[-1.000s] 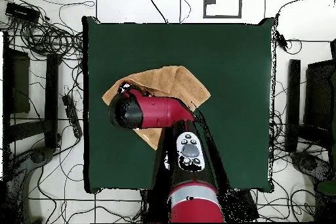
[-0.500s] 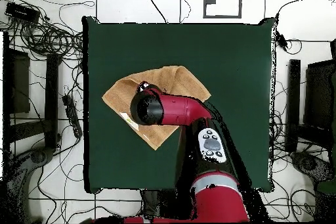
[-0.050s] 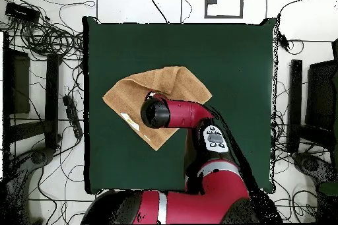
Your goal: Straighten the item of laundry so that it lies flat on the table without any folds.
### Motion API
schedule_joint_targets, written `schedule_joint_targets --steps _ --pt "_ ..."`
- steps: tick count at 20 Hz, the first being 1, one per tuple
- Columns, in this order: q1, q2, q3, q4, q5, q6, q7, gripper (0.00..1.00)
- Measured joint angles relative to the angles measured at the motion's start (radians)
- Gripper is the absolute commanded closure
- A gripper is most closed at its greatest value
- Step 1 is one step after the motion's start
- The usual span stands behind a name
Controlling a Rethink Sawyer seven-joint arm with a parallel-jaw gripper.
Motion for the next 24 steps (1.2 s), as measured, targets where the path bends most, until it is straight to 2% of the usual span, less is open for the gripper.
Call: schedule_joint_targets --steps 13,24 --pt "0.035 0.004 -0.024 -0.030 -0.059 0.001 0.000 0.00" --pt "0.101 0.020 -0.090 -0.087 -0.107 0.001 0.000 0.00"
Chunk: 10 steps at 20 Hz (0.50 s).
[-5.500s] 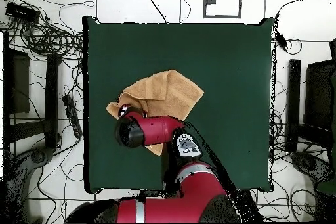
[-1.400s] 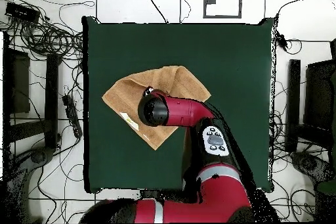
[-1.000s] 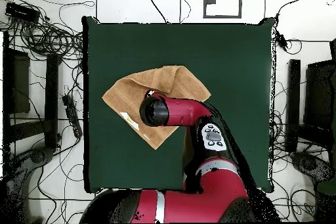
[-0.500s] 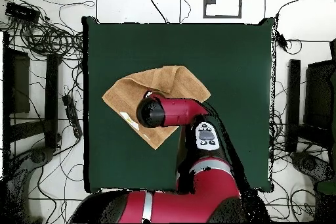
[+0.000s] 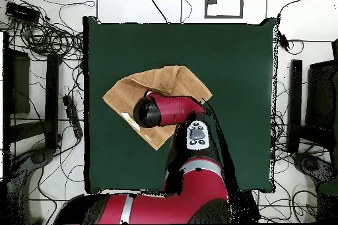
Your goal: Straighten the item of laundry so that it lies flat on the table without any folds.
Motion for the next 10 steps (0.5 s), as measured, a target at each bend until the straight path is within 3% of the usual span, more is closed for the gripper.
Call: schedule_joint_targets --steps 5,10 --pt "-0.020 0.013 0.001 -0.052 -0.007 0.022 0.000 0.00" --pt "-0.082 0.028 0.013 -0.158 -0.008 0.125 0.000 0.00"
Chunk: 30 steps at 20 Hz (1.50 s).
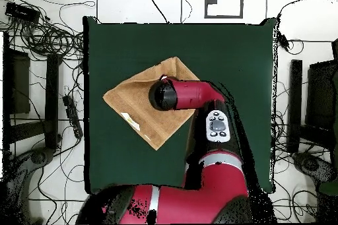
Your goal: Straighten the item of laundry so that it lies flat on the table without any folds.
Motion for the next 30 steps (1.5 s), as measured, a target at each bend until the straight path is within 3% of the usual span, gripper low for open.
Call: schedule_joint_targets --steps 7,16,30 --pt "-0.062 -0.007 0.030 -0.080 0.000 0.060 0.000 0.00" --pt "-0.124 -0.022 0.113 -0.098 -0.001 0.061 0.000 0.00" --pt "-0.084 -0.072 0.143 -0.090 -0.011 0.061 0.000 0.00"
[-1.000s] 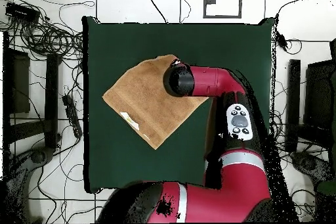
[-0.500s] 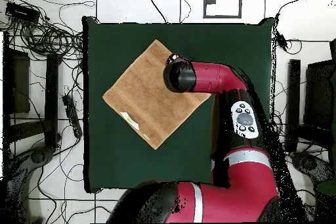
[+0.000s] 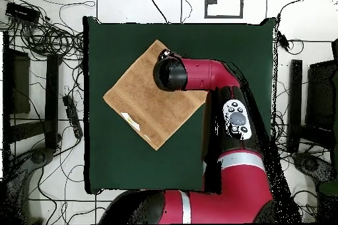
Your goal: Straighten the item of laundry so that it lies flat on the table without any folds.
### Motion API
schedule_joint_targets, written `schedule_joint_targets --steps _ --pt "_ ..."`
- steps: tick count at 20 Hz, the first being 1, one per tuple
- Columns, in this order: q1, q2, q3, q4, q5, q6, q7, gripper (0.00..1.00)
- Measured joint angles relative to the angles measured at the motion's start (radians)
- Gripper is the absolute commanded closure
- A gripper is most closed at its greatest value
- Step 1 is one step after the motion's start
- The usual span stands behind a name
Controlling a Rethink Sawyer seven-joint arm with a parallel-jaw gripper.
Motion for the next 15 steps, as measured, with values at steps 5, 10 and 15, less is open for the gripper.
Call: schedule_joint_targets --steps 5,10,15 --pt "0.016 -0.042 -0.015 0.017 -0.029 0.000 0.000 0.00" --pt "0.037 -0.066 -0.054 0.018 -0.055 0.000 0.000 0.00" --pt "0.046 -0.070 -0.084 0.018 -0.063 0.000 0.000 0.00"
